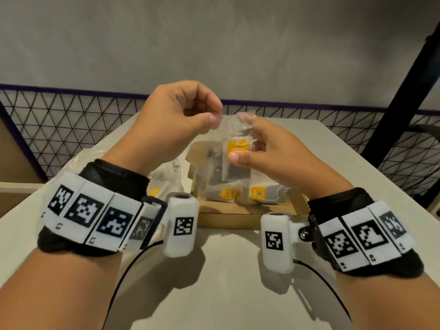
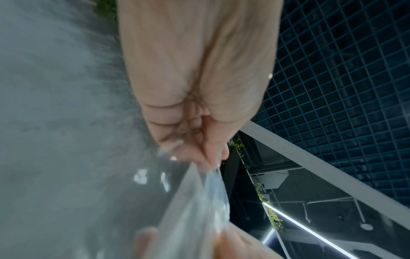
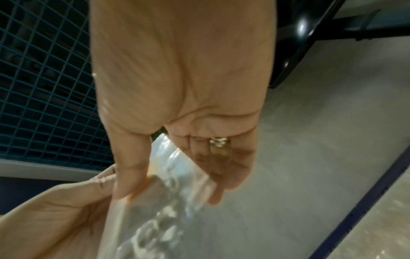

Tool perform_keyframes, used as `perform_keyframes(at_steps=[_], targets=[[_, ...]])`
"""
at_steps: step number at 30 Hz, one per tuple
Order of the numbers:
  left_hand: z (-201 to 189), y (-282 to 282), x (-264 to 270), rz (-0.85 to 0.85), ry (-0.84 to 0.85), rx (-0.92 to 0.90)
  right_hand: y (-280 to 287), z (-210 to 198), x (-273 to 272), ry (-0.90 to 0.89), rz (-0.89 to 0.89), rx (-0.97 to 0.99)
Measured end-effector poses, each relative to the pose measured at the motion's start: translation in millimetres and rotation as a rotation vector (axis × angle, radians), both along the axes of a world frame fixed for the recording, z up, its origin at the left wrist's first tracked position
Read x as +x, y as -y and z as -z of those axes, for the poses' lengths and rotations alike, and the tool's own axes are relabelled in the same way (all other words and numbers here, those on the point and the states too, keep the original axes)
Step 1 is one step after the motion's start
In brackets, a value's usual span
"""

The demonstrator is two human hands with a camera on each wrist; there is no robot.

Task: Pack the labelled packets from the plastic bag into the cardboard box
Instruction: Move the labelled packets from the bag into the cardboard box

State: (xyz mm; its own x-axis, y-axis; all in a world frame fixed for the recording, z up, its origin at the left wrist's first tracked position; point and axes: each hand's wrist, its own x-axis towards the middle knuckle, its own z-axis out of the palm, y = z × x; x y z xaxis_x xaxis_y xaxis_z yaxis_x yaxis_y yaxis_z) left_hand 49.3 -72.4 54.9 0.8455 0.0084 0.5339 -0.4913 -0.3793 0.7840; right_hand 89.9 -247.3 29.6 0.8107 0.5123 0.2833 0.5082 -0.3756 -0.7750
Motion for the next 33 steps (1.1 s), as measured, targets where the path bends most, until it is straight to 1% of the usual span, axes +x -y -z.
perform_keyframes(at_steps=[3,5,7,10,12,14,16,17,20,22,27,30,33], targets=[[3,9,1,0.063,0.028,-0.064,2,-2,-1,-0.008,-0.081,0.077],[4,11,2,0.109,0.012,-0.16,4,-3,1,0.012,-0.102,0.119],[3,12,2,0.162,-0.039,-0.272,6,-5,2,0.021,-0.103,0.191],[5,10,8,0.188,-0.177,-0.344,9,-7,3,0.059,-0.114,0.283],[10,8,11,0.177,-0.298,-0.295,10,-8,4,0.07,-0.138,0.35],[16,10,12,0.183,-0.412,-0.187,12,-9,5,0.048,-0.161,0.403],[19,15,10,0.24,-0.493,-0.087,12,-9,6,0.038,-0.178,0.409],[19,17,9,0.278,-0.519,-0.072,13,-9,6,0.038,-0.179,0.401],[17,20,4,0.351,-0.526,-0.112,14,-10,6,0.05,-0.159,0.367],[16,20,3,0.364,-0.519,-0.15,13,-10,5,0.074,-0.127,0.335],[17,18,4,0.368,-0.5,-0.132,9,-11,1,0.119,-0.023,0.256],[15,16,5,0.358,-0.49,-0.131,7,-10,1,0.089,0.024,0.231],[13,15,4,0.307,-0.414,-0.142,7,-9,3,0.034,0.051,0.164]])
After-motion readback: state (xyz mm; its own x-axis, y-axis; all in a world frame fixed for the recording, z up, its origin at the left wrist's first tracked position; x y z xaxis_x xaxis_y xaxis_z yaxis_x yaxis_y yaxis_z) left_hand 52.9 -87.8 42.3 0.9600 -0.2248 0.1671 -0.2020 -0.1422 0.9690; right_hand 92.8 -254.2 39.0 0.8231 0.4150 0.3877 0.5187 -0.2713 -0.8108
